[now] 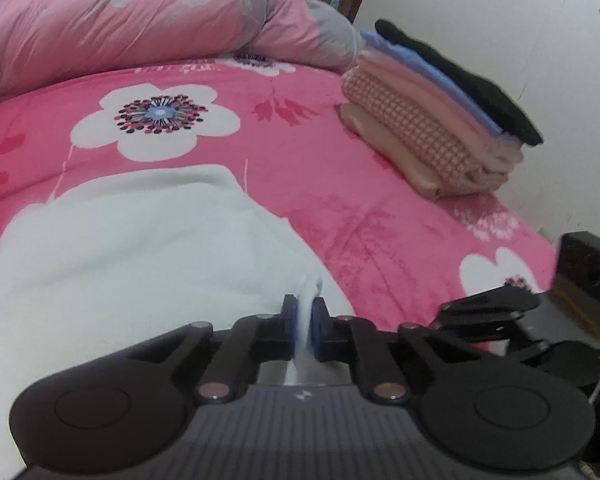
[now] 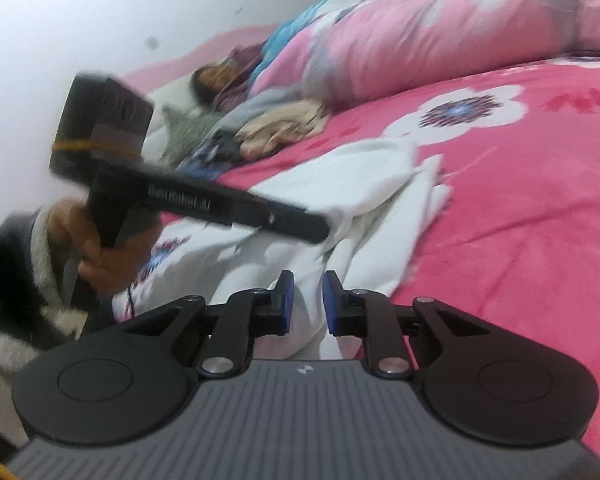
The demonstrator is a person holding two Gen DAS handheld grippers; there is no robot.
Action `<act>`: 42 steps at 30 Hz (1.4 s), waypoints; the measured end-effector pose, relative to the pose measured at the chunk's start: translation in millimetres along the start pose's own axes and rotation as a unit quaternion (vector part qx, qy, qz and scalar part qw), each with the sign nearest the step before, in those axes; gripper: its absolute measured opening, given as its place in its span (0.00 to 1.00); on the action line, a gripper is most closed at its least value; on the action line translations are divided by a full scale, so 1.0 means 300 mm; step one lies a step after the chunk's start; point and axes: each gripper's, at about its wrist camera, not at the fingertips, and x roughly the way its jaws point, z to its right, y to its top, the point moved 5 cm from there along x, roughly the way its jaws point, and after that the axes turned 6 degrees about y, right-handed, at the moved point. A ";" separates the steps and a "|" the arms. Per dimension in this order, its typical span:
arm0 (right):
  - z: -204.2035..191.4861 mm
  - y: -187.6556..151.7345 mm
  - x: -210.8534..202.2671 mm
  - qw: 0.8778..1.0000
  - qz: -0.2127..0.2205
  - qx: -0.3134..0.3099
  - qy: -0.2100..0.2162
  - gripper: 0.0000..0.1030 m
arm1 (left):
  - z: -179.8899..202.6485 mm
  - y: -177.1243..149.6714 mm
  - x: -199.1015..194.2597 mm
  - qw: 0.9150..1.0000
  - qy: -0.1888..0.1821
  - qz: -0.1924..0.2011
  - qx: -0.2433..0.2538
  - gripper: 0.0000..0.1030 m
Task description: Fold clothes
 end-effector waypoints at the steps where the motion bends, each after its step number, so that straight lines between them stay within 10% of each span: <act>1: -0.004 0.002 0.005 1.000 -0.013 -0.013 0.005 0.15 | -0.002 0.000 -0.010 1.000 -0.006 0.006 -0.003 0.06; 8: -0.059 0.003 0.033 0.984 -0.122 -0.110 0.067 0.15 | -0.005 0.013 -0.053 0.996 -0.073 0.038 -0.036 0.06; 14: -0.113 -0.021 0.047 0.974 -0.159 -0.144 0.075 0.15 | 0.049 -0.040 0.119 0.994 -0.104 -0.019 -0.028 0.15; 17: -0.111 -0.048 -0.039 0.986 -0.117 -0.105 0.049 0.15 | 0.054 -0.058 0.134 0.994 -0.105 -0.010 -0.023 0.17; 21: -0.040 -0.082 -0.191 1.000 -0.020 -0.003 -0.006 0.17 | 0.036 -0.031 0.061 0.990 -0.136 0.019 -0.038 0.49; 26: -0.048 -0.097 -0.261 0.990 0.103 0.094 -0.022 0.20 | -0.016 0.000 -0.071 0.990 -0.112 0.070 -0.043 0.56; 34: -0.167 -0.068 -0.082 0.997 0.051 0.043 -0.028 0.39 | -0.170 -0.062 -0.253 0.992 -0.031 0.110 -0.059 0.61; 38: -0.174 -0.084 -0.038 0.995 0.028 0.036 -0.089 0.10 | -0.224 -0.133 -0.271 0.993 0.004 0.100 -0.063 0.61; 42: -0.198 -0.096 -0.065 0.991 0.072 0.049 -0.105 0.03 | -0.231 -0.168 -0.275 0.993 0.015 0.102 -0.054 0.61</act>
